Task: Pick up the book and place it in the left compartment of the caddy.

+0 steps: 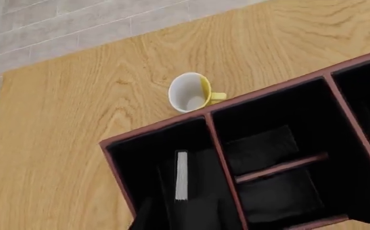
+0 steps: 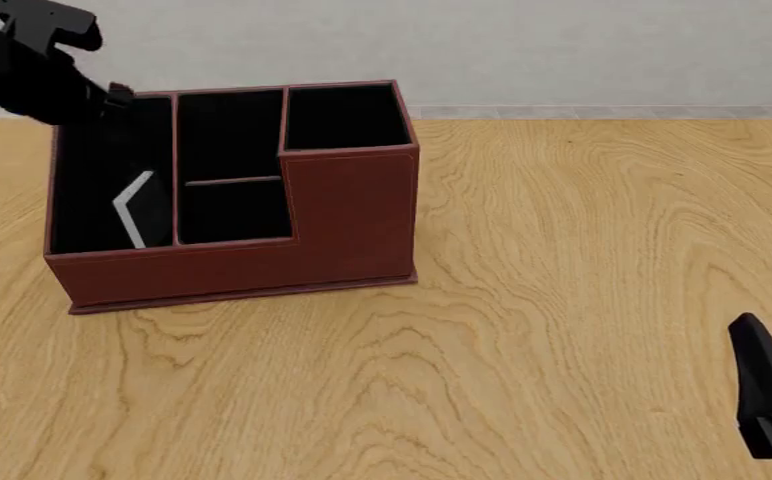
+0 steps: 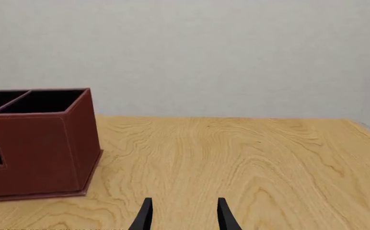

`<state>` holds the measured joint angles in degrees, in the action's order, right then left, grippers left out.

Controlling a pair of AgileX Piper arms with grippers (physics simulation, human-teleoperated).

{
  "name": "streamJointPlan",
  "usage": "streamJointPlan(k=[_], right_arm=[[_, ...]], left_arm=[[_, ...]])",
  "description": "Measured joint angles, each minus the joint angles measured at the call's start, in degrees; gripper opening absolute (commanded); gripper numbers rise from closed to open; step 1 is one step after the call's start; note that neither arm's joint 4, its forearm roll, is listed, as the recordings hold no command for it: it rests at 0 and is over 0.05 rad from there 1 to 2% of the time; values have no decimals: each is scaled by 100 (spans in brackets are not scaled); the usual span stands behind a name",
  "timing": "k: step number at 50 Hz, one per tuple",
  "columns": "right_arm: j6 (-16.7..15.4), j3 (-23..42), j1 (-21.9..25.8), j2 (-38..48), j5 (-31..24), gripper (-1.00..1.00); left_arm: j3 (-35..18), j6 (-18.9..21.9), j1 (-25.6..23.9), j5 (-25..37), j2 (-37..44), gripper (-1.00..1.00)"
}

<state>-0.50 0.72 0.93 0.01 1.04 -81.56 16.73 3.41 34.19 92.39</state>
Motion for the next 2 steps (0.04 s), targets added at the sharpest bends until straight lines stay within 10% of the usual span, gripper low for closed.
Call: streamJointPlan(k=[2], right_arm=[[-6, -2, 6, 0, -4, 100]], left_arm=[[-61, -32, -28, 65, -89, 100]])
